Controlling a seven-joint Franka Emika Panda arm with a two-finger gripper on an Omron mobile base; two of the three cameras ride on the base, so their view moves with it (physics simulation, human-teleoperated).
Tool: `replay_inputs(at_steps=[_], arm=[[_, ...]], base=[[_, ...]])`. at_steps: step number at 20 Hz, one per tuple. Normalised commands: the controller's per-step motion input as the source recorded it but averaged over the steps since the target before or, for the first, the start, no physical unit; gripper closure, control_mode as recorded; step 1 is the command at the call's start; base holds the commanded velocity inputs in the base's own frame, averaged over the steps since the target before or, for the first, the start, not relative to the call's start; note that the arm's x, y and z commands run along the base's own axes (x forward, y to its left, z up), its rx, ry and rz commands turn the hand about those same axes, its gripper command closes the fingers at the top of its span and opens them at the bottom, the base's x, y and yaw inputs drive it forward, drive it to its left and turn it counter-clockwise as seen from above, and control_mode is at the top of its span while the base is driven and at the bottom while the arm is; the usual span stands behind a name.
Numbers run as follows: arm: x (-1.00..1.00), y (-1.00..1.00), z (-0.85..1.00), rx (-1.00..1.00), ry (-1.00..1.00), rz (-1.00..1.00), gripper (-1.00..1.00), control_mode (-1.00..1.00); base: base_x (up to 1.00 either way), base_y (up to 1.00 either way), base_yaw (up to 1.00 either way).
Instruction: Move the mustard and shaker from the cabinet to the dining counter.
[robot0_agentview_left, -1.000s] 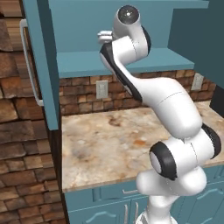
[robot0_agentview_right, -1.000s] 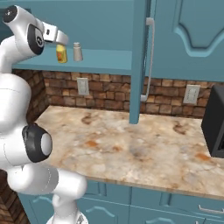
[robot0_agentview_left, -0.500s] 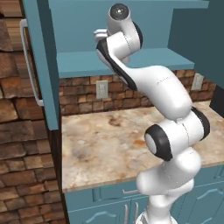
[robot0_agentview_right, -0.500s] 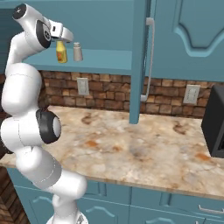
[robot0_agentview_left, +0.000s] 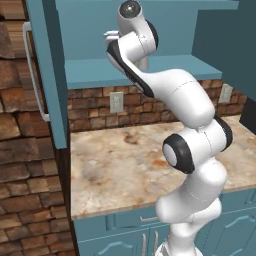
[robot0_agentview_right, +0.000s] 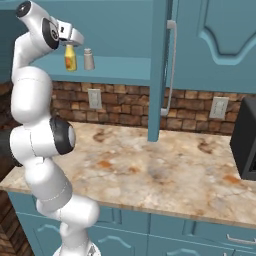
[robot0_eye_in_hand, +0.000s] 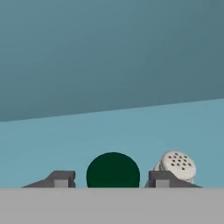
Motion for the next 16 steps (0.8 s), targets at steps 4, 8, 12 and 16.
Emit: replay_inputs(at_steps=[4,8,12,16], arm=[[-0.41,0.0,0.0,0.0,-0.08,0.0,1.0,-1.0],[-0.89,0.0,-0.05,0.0,-0.23,0.0,1.0,-1.0],[-1.0,-0.02,-0.14,0.0,-0.37,0.0,1.0,-1.0],[-1.0,-0.04,0.01,0.0,-0.2,0.0,1.0,-1.0]], base=[[0.0,0.0,0.0],[0.0,0.0,0.0],[0.0,0.0,0.0],[0.0,0.0,0.0]])
